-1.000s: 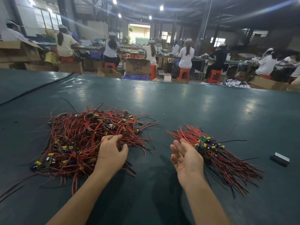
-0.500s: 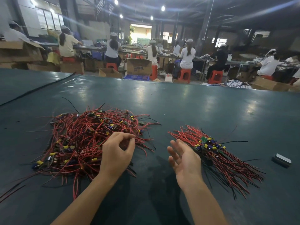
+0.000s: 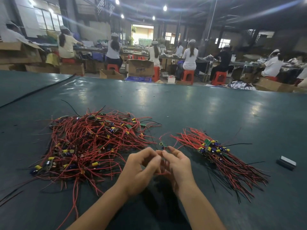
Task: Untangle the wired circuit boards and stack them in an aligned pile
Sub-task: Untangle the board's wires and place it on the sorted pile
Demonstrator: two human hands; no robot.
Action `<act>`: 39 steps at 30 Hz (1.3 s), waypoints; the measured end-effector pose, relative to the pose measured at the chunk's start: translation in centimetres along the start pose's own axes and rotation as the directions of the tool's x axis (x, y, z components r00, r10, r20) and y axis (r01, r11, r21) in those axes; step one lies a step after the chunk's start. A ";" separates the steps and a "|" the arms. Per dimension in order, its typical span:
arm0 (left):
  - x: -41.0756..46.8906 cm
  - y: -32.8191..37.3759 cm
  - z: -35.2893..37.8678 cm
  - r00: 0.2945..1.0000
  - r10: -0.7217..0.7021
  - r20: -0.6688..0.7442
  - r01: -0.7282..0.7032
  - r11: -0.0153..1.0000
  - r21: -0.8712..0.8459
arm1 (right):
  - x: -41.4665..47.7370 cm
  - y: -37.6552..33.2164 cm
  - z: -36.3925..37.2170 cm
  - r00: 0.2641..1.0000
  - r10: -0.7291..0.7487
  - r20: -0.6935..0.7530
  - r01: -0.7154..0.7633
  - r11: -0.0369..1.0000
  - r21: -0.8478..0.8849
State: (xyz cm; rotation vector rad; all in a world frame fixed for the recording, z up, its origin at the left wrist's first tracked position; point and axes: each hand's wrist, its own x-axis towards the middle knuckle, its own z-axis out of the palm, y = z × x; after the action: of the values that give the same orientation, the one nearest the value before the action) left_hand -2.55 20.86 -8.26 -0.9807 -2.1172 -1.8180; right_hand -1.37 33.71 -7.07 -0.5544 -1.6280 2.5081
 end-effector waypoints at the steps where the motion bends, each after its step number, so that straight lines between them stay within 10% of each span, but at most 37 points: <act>1: 0.2 -0.1 0.0 0.996 -0.068 -0.055 0.065 0.996 -0.059 | -0.1 -0.2 0.0 1.000 -0.008 0.011 0.008 1.000 -0.005; 8: 0.7 -2.3 -1.2 0.949 -0.302 -0.090 0.309 0.947 0.088 | -0.9 -0.2 0.6 0.984 -0.120 0.128 0.120 0.993 0.008; 16: 0.0 -2.0 -1.0 0.994 -0.094 0.063 0.087 0.990 0.110 | -1.7 -0.4 1.3 0.973 -0.211 0.095 0.188 0.960 0.208; 26: 0.3 -2.1 -1.2 0.993 0.037 -0.111 -0.023 0.992 0.128 | -2.2 -1.2 1.2 0.994 -0.058 0.092 0.043 0.986 0.161; 33: 0.8 -0.6 -0.4 0.950 -0.199 -0.239 0.153 0.968 -0.197 | -2.4 -1.1 1.2 0.995 -0.027 0.096 0.008 0.982 0.191; 39: 0.8 0.7 0.5 0.885 -0.456 0.092 0.443 0.766 -0.465 | -3.0 -0.3 2.0 0.979 -0.116 0.166 0.089 0.983 0.162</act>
State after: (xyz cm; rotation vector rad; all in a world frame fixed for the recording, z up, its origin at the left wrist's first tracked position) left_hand -2.61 21.64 -7.45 -0.5289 -2.0546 -2.6641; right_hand 0.65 31.26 -5.33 -0.2321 -1.4547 2.6394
